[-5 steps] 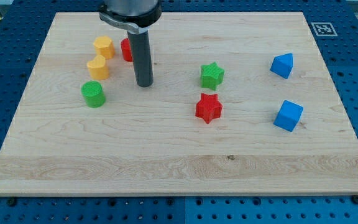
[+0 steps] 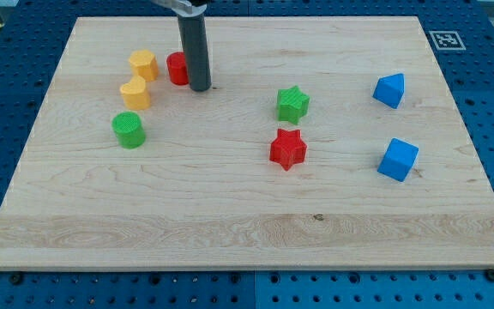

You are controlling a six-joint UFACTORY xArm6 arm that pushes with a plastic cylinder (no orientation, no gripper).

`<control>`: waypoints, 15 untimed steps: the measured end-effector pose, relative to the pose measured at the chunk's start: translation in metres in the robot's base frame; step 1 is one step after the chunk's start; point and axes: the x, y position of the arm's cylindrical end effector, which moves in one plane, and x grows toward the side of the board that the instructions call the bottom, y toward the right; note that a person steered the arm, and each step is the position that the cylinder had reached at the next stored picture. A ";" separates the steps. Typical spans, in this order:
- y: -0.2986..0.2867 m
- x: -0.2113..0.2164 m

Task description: Drag the red circle to the top left of the yellow hexagon diagonally

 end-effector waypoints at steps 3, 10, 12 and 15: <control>-0.017 -0.057; 0.027 0.004; -0.011 0.015; -0.044 0.001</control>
